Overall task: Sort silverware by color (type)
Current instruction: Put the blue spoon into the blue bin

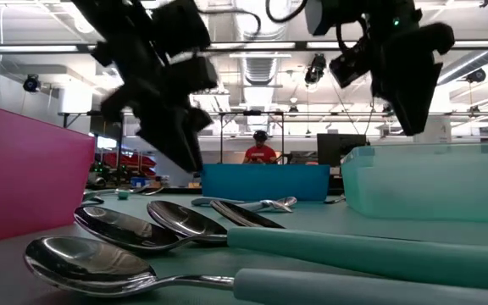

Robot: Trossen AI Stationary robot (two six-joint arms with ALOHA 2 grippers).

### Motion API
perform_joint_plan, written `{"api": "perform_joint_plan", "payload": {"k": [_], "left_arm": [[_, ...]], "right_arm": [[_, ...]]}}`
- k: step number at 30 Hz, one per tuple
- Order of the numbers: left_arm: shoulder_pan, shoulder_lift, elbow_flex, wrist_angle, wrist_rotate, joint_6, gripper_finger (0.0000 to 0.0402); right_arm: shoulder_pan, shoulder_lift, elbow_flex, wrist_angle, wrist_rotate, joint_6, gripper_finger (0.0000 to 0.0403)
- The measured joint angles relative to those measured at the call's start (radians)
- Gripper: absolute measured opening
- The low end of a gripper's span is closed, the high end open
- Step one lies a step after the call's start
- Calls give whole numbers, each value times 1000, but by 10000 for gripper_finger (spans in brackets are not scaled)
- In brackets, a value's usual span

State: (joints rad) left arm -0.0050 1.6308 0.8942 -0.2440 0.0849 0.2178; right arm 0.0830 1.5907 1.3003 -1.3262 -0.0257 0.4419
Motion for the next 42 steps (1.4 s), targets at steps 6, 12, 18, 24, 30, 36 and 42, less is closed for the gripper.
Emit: {"api": "perform_joint_plan", "payload": {"k": [6,12,18,24,30,36,42], "left_arm": [[31,137,90,8,0,52,85],[51,220,143,1,3,84,85],[68,225,140,17,-15,92,85],[76,214,141,10,-24,128,85],[97,257,142,-2,-12,105,85],[99,304,144,-29,-11,50,76],[100,303,143,-37,-2,-43,28]], "right_arm": [[0,-55,0,7,9,21,207],[0,-75,0,11,10,33,199],[0,-76,0,27,19,12,198],[0,-76,0,27,25,12,198],[0,-76,0,27,26,10,198],[0,-76,0,27,26,10,198],[0,-76,0,26,26,11,199]]}}
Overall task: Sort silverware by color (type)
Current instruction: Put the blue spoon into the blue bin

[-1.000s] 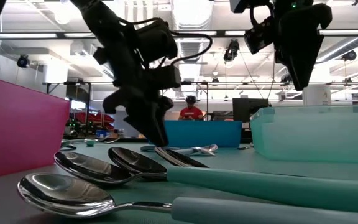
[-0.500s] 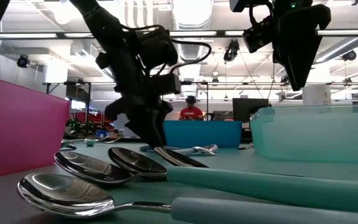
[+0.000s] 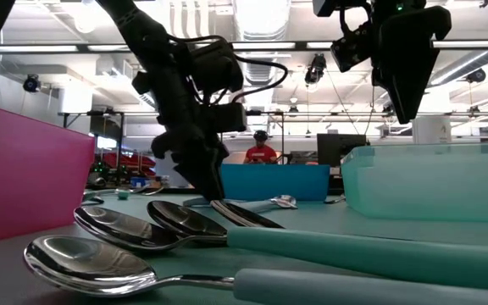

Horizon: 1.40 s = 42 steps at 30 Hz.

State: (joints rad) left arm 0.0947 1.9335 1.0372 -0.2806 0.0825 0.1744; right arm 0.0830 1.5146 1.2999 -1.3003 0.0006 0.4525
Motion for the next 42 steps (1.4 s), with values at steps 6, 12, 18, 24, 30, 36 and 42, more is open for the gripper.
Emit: {"api": "perform_joint_plan", "payload": {"k": [6,12,18,24,30,36,42], "left_arm": [[2,-57,-9,-5,37,-50,28],[5,-181,-20,-38,49,-70,28],[5,-293,-25,-20,41,-99,28],[6,-412,-45,29,-125,-153,28],[5,-545,-176,205,-261,-237,28],[5,-638,-390,653,-309,-332,28],[-15,-621,-531,1097,-311,-397,28]], "right_arm": [[0,0,0,-3,0,0,199],[0,0,0,-3,0,-8,199],[0,-1,0,10,85,-11,198],[0,-18,-1,118,216,-36,198],[5,-73,-35,401,245,-115,198],[3,-141,-161,866,262,-188,198],[-1,-163,-377,1562,263,-190,198]]}}
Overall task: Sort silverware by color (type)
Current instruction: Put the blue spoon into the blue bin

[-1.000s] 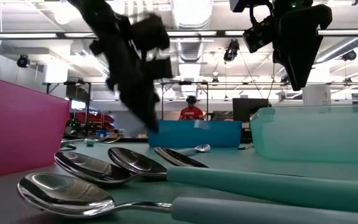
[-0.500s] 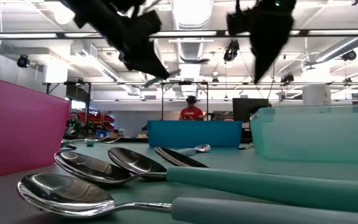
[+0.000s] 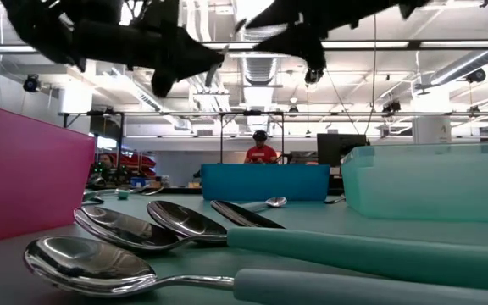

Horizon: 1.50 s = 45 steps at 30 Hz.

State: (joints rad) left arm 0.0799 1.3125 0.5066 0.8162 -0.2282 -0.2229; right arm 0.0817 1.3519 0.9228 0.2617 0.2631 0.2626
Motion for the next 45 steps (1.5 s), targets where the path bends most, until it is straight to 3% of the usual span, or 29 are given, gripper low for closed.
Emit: {"api": "perform_joint_plan", "payload": {"k": [3,6,18,27,36,42,45], "left_arm": [[-35,33,-17,110,2,4,28],[-61,53,-15,135,3,14,28],[-91,180,88,136,10,4,28],[-104,173,82,171,30,26,28],[-122,229,121,166,36,29,28],[-122,230,121,170,7,30,30],[-123,229,121,169,7,28,57]], "right_arm": [[-14,11,-98,318,0,67,198],[-39,32,-153,500,0,123,198],[-57,89,-138,495,-1,137,198],[-72,79,-137,502,-1,118,186],[-79,79,-135,502,-8,108,131],[-79,79,-133,502,-14,83,35],[-80,77,-133,500,-29,70,19]]}}
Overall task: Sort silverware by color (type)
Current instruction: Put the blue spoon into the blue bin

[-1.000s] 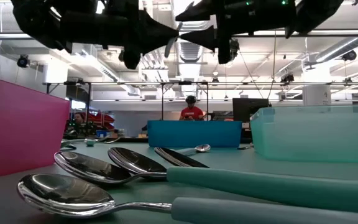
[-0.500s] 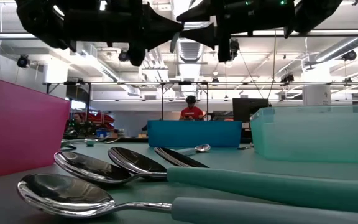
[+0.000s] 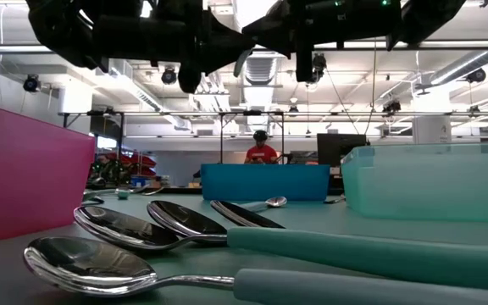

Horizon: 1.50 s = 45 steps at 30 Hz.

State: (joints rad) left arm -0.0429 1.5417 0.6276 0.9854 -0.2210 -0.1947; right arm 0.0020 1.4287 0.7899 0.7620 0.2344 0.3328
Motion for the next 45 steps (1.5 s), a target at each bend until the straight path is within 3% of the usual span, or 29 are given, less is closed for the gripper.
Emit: {"api": "perform_joint_plan", "payload": {"k": [8,15,21,34,37,45], "left_arm": [[0,-3,0,-3,-4,-4,119],[3,-11,-1,-31,-17,-13,123],[-6,-12,-1,-151,50,-66,124],[-11,-12,-2,-379,54,-139,125],[-11,-12,-2,-448,56,-178,125],[-11,-12,-1,-570,114,-247,125]], "right_arm": [[-19,-22,32,-98,-4,-52,17],[-83,-33,140,-330,-6,-156,17],[-178,-8,262,-617,179,-276,16],[-415,111,280,-795,126,-278,17],[-430,158,281,-787,127,-275,36],[-429,200,280,-820,113,-266,135]]}}
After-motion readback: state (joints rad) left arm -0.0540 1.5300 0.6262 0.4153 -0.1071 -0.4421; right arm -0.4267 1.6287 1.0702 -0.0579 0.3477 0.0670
